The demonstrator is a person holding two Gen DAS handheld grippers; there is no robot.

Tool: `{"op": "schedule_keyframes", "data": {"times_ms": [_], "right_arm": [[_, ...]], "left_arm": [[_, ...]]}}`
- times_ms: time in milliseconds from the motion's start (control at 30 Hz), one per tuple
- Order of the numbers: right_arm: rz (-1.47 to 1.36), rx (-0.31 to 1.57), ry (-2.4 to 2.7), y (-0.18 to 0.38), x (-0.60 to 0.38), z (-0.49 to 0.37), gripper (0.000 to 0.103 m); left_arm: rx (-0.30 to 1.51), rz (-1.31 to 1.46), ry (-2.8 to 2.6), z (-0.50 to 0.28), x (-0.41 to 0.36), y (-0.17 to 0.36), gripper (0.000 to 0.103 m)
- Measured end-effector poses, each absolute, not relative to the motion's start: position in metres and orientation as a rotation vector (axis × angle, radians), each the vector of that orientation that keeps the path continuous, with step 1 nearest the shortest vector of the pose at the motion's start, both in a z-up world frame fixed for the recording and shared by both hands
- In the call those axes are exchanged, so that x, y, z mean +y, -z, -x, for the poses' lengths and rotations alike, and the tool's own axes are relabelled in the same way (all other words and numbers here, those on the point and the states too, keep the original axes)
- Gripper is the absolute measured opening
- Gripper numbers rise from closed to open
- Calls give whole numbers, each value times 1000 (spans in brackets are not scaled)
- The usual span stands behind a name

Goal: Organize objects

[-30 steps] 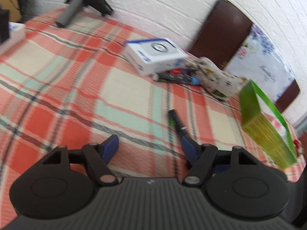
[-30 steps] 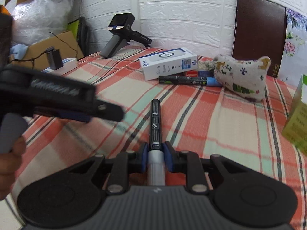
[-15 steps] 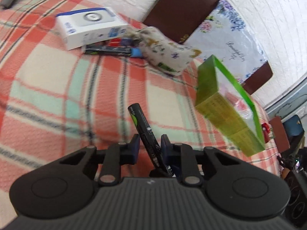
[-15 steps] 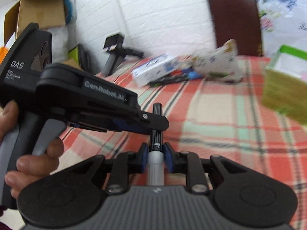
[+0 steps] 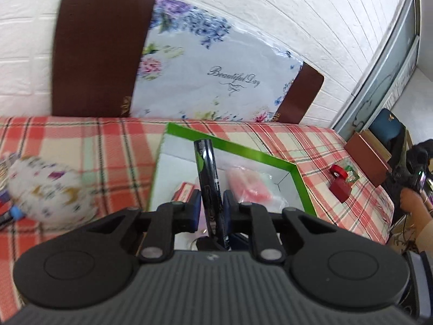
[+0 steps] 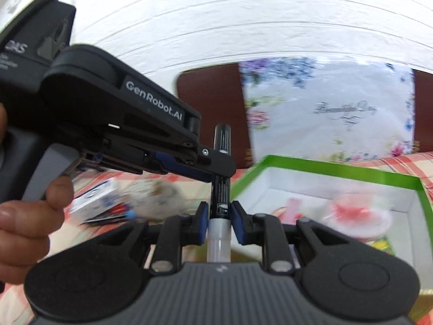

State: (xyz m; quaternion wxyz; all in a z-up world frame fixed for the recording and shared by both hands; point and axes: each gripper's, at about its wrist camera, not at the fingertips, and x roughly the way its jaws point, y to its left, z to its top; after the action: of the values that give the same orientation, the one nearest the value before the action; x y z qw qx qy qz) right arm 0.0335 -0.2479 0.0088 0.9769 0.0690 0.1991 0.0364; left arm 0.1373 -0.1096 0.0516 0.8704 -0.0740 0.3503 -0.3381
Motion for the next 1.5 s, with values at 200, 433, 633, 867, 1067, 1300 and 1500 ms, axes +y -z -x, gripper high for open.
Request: {"op": "schedule_keyframes", "data": {"times_ms": [200,433,633,867,1067,1300,1500], "right_arm": [[-194,412,-17,9,-266,-58,21],[-205,411,32,17,-265,-56,26],[-144,339,3,9,-240,-31,27],[-48,409,-165,16,-183,-27,31],[17,501,-276,24,-133,-57,45],[172,556,-396,32,-71,-113,45],[479,601,-497,50,-16,-168,59]], "left_arm": [[746,96,659,-162,-142,-31,20],[712,22,597,-157,-134,-22,23],[623,37,600,-121,-86,-30,23],[657,44,407,-94,11,-2,29],[748,163,160,-91,106,39,28],[713,318,127,-82,159,41,28],[714,373,153,-73,175,45,28]]}}
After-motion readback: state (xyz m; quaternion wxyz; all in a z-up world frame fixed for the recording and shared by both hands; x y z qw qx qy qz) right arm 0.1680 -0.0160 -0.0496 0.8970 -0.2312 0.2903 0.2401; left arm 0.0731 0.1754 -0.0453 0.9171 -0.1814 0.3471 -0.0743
